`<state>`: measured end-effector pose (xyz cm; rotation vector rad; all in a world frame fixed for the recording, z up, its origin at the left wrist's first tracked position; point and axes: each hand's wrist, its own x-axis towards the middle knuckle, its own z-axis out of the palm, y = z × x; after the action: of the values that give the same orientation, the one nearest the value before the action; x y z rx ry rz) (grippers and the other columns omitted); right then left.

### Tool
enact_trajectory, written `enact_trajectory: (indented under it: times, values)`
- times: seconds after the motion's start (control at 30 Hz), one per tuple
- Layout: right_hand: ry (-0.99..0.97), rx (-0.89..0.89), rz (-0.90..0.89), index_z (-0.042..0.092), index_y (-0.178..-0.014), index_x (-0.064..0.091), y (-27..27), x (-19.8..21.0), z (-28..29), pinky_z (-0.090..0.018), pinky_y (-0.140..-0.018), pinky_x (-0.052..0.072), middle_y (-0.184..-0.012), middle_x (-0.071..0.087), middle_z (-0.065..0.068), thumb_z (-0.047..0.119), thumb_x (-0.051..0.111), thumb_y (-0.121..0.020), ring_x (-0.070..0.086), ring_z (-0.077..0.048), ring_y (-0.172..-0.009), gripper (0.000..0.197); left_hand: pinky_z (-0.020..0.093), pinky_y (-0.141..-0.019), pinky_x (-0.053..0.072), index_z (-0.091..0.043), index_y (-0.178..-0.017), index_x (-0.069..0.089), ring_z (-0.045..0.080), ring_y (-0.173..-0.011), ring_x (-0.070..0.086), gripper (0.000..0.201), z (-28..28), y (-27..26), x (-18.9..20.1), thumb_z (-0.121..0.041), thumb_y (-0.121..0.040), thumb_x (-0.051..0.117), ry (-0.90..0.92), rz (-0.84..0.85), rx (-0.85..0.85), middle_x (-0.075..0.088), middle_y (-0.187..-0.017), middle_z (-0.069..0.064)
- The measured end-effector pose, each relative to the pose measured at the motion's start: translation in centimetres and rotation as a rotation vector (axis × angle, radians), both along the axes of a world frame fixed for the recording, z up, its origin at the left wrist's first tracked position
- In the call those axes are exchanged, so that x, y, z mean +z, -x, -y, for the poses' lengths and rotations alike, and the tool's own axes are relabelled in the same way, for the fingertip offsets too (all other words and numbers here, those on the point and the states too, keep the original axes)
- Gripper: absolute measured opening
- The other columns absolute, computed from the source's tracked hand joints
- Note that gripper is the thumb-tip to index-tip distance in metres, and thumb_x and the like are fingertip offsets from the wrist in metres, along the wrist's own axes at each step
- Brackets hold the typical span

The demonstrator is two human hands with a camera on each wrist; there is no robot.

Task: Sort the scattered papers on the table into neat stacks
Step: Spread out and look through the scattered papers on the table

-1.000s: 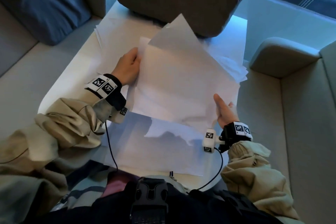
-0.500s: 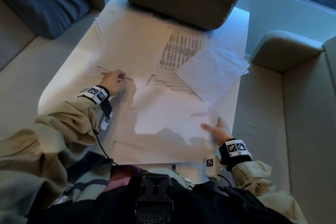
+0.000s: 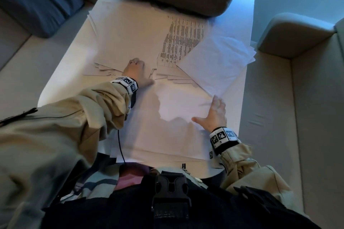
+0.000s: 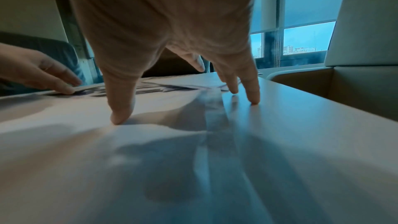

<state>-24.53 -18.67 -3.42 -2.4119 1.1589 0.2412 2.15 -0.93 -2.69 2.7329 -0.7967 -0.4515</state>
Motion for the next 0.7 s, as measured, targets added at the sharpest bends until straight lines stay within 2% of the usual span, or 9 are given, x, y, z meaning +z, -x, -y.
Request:
enact_trajectory:
  times: [0.17, 0.23, 0.3, 0.37, 0.43, 0.5, 0.6, 0.67, 0.7]
  values:
    - [-0.006, -0.029, -0.031, 0.012, -0.149, 0.005, 0.0, -0.2, 0.3, -0.052, -0.106, 0.035, -0.153, 0.017, -0.011, 0.051, 0.083, -0.059, 0.018, -0.026, -0.142, 0.126, 0.039, -0.104, 0.038, -0.003, -0.128, 0.045, 0.030, -0.127, 0.040, 0.061, 0.5, 0.0, -0.3, -0.040, -0.082, 0.062, 0.010, 0.002, 0.088, 0.037, -0.141, 0.014]
    - [-0.009, -0.036, -0.017, 0.013, -0.148, 0.010, 0.1, -0.2, 0.4, -0.054, -0.103, 0.038, -0.150, 0.021, -0.009, 0.050, 0.085, -0.056, 0.022, -0.025, -0.141, 0.124, 0.038, -0.094, 0.044, -0.005, -0.117, 0.055, 0.032, -0.113, 0.051, 0.037, 0.3, -0.5, 0.1, -0.027, -0.087, 0.059, 0.057, 0.004, 0.099, 0.051, -0.128, 0.015]
    - [-0.011, -0.041, -0.015, 0.012, -0.148, 0.011, 0.1, -0.2, 0.5, -0.057, -0.101, 0.039, -0.149, 0.022, -0.009, 0.050, 0.086, -0.054, 0.024, -0.025, -0.140, 0.125, 0.038, -0.084, 0.048, -0.008, -0.117, 0.056, 0.034, -0.098, 0.058, 0.027, -0.1, -0.8, 0.7, -0.014, -0.090, 0.053, 0.135, 0.013, 0.116, 0.061, -0.113, 0.017]
    - [-0.012, -0.045, -0.021, 0.011, -0.147, 0.011, 0.0, -0.2, 0.5, -0.057, -0.100, 0.040, -0.147, 0.023, -0.009, 0.050, 0.086, -0.053, 0.027, -0.026, -0.138, 0.127, 0.040, -0.081, 0.051, -0.018, -0.133, 0.042, 0.033, -0.091, 0.060, 0.042, -0.4, -1.2, 1.2, -0.004, -0.093, 0.046, 0.222, -0.001, 0.161, 0.061, -0.110, 0.018]
    - [-0.014, -0.050, -0.027, 0.011, -0.147, 0.012, -0.2, -0.1, 0.6, -0.057, -0.099, 0.041, -0.145, 0.024, -0.010, 0.049, 0.087, -0.051, 0.029, -0.027, -0.136, 0.128, 0.041, -0.094, 0.045, -0.031, -0.141, 0.028, 0.032, -0.110, 0.054, 0.069, -0.6, -1.6, 1.6, 0.011, -0.088, 0.042, 0.310, 0.012, 0.129, 0.050, -0.129, 0.016]
    - [-0.026, -0.047, -0.040, 0.013, -0.147, 0.013, -0.5, -0.1, 0.8, -0.058, -0.099, 0.041, -0.143, 0.024, -0.009, 0.049, 0.088, -0.050, 0.029, -0.027, -0.136, 0.128, 0.036, -0.104, 0.037, -0.030, -0.137, 0.038, 0.031, -0.127, 0.041, 0.081, -0.5, -1.9, 1.4, 0.024, -0.077, 0.041, 0.311, 0.037, 0.020, 0.033, -0.146, 0.011]
    - [-0.047, -0.040, -0.069, 0.015, -0.146, 0.014, -0.7, 0.1, 1.0, -0.059, -0.100, 0.040, -0.141, 0.022, -0.008, 0.048, 0.088, -0.049, 0.027, -0.026, -0.136, 0.126, 0.029, -0.107, 0.029, -0.018, -0.120, 0.062, 0.033, -0.134, 0.034, 0.053, -0.5, -2.5, 0.7, 0.015, -0.081, 0.050, 0.202, -0.005, -0.066, 0.031, -0.149, 0.013]
    - [-0.054, -0.040, -0.075, 0.015, -0.145, 0.015, -0.8, 0.1, 1.0, -0.059, -0.100, 0.040, -0.140, 0.022, -0.007, 0.047, 0.089, -0.049, 0.027, -0.026, -0.135, 0.125, 0.034, -0.108, 0.032, -0.019, -0.132, 0.054, 0.033, -0.129, 0.041, 0.044, -0.3, -2.2, 0.7, -0.009, -0.090, 0.053, 0.090, -0.007, -0.156, 0.042, -0.143, 0.015]
    - [-0.057, -0.041, -0.076, 0.016, -0.145, 0.015, -0.9, 0.1, 1.1, -0.059, -0.100, 0.040, -0.139, 0.021, -0.007, 0.047, 0.089, -0.049, 0.027, -0.026, -0.135, 0.125, 0.038, -0.107, 0.035, -0.022, -0.139, 0.046, 0.033, -0.126, 0.043, 0.051, -0.3, -2.0, 0.7, -0.022, -0.089, 0.056, 0.071, -0.026, -0.184, 0.044, -0.142, 0.014]
